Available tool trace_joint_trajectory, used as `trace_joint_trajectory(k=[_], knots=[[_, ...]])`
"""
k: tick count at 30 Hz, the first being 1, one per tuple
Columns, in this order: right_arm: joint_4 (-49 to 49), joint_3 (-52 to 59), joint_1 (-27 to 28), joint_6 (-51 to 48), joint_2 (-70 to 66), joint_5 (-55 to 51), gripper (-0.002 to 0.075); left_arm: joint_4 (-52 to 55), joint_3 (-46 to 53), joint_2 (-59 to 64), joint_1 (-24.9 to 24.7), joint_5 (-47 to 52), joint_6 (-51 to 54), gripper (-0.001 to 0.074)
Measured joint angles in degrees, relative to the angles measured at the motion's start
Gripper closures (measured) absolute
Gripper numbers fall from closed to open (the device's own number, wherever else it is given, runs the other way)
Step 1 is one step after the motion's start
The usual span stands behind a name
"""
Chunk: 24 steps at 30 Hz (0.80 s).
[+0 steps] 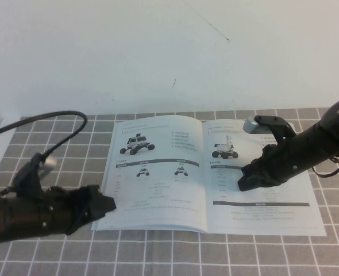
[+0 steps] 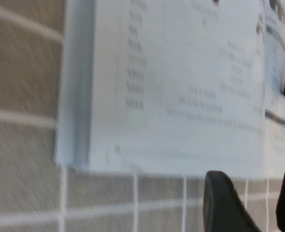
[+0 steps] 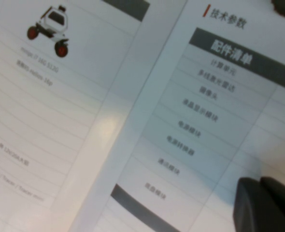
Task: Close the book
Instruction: 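Close the open booklet and leave it lying on the table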
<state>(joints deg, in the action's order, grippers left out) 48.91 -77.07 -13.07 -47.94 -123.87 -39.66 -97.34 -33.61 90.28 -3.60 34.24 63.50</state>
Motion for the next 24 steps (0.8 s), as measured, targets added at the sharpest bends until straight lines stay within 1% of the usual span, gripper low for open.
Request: trace_joint_trajectory(k=[2, 4, 7, 9, 11, 13, 19, 21, 24], knots=[[0.0, 0.0, 0.0, 0.0, 0.0, 0.0, 0.0729, 0.0, -2.6, 0.1, 1.8, -0.6, 0.1, 0.0517], [0.0, 0.0, 0.0, 0.0, 0.0, 0.0, 0.0729, 2.8, -6.6, 1.1, 3.6, -0.4, -3.6, 0.0534], [0.0, 0.0, 0.0, 0.0, 0.0, 0.0, 0.0729, 15.5, -15.3, 4.3, 5.8, 2.0, -13.8, 0.0543], [0.0, 0.0, 0.0, 0.0, 0.0, 0.0, 0.0729, 25.1, -21.1, 7.7, 6.2, 4.6, -20.5, 0.0543], [0.1, 0.0, 0.1, 0.0, 0.0, 0.0, 0.0729, 31.7, -25.4, 10.9, 6.2, 6.4, -24.6, 0.0534], [0.1, 0.0, 0.1, 0.0, 0.0, 0.0, 0.0729, 34.7, -28.9, 14.3, 6.2, 7.6, -26.8, 0.0499], [0.3, 0.0, 0.1, 0.0, 0.0, 0.0, 0.0729, 38.3, -38.2, 22.7, 6.2, 11.6, -29.0, 0.0285], [0.3, 0.0, 0.1, 0.0, 0.0, 0.0, 0.0729, 39.3, -41.2, 25.5, 6.2, 13.7, -29.7, 0.0254], [0.3, 0.0, 0.1, -0.1, 0.0, 0.0, 0.0729, 41.3, -45.2, 29.5, 6.2, 16.2, -31.5, 0.0239]])
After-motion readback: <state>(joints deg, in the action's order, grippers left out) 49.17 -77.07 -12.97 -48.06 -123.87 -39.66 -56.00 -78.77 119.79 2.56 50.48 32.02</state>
